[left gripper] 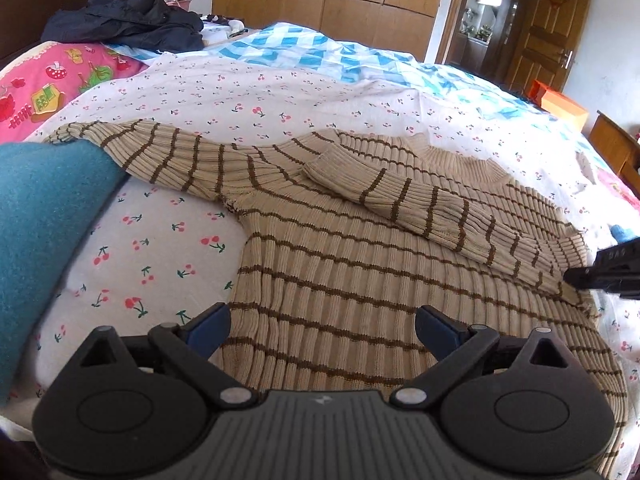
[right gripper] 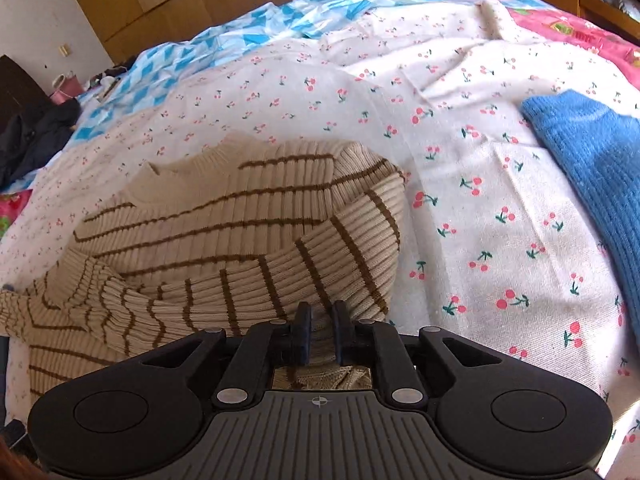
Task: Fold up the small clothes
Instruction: 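Lift the sleeve and lay it across the sweater body with the right gripper, then release the sleeve and move the right gripper to the other sleeve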
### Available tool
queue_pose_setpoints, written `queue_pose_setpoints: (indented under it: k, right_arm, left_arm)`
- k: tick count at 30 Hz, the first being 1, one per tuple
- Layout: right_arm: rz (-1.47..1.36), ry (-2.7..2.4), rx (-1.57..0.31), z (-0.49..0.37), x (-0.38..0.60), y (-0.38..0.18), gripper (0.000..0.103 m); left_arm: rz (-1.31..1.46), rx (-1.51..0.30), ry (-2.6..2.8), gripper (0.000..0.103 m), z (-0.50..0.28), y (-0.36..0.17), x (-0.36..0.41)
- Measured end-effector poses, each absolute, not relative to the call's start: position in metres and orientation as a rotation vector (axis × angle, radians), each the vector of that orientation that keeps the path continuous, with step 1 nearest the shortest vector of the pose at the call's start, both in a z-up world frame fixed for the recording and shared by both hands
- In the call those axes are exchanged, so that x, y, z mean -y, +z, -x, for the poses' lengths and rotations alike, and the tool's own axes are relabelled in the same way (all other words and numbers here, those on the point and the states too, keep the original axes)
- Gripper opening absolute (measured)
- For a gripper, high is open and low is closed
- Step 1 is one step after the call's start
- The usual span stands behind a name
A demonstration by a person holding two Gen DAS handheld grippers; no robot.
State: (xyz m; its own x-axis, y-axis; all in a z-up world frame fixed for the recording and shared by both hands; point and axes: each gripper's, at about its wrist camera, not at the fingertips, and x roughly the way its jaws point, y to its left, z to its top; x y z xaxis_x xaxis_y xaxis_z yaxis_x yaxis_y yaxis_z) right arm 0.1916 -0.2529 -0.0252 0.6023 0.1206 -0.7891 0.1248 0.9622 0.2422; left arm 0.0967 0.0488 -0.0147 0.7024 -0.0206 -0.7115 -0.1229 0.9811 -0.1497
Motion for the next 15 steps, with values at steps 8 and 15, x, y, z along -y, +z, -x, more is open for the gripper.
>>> queue_pose_setpoints:
  k: [8,15]
  right_arm:
    - [-0.082,0.330,-0.843,-0.200,0.147,0.010,0.021]
    - [0.092,0.536,-0.826,-0.231,0.046,-0.003,0.043]
  left_arm:
    - [0.242,-0.784,0.059,0.103,-0.085,-0.003,-0.062]
    - [0.227,-0.731,0.108,0.103,-0.078,0.002,-0.074]
